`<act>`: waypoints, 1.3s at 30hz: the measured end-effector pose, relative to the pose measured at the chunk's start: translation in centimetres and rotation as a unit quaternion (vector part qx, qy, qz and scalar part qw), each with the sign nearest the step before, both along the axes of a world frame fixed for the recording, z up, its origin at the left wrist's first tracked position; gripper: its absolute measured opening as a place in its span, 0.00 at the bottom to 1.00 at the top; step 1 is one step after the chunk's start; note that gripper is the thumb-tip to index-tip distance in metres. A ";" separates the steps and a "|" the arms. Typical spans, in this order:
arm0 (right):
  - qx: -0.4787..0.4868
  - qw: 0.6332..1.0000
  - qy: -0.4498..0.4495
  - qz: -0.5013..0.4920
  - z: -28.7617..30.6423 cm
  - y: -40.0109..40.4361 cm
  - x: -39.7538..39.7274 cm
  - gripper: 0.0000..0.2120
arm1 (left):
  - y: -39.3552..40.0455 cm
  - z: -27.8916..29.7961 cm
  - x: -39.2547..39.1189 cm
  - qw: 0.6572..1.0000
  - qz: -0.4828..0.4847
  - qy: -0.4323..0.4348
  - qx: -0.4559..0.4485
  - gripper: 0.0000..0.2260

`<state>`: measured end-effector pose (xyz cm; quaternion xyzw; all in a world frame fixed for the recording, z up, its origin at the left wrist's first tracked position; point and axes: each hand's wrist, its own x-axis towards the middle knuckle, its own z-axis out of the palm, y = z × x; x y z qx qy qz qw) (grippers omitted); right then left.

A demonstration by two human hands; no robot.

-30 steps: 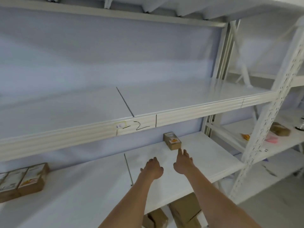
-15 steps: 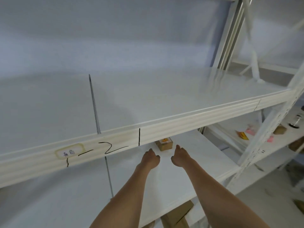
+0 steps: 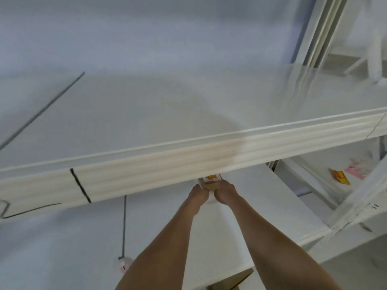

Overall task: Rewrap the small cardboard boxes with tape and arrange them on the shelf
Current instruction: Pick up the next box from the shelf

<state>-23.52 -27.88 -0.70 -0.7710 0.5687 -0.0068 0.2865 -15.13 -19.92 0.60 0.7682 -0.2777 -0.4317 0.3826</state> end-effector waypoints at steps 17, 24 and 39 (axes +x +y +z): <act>0.146 0.973 -0.156 -0.086 -4.3 -4.8 -0.9 0.16 | -4.3 -4.6 -0.4 0.985 0.130 0.110 0.016 0.20; 0.215 0.953 -0.186 -0.106 -4.1 -2.1 -2.7 0.21 | -0.3 -4.8 -0.7 0.979 0.147 0.128 0.062 0.21; 0.449 0.839 -0.302 0.060 -0.1 10.5 -0.3 0.11 | 15.0 -1.2 3.7 0.967 0.154 0.199 -0.049 0.18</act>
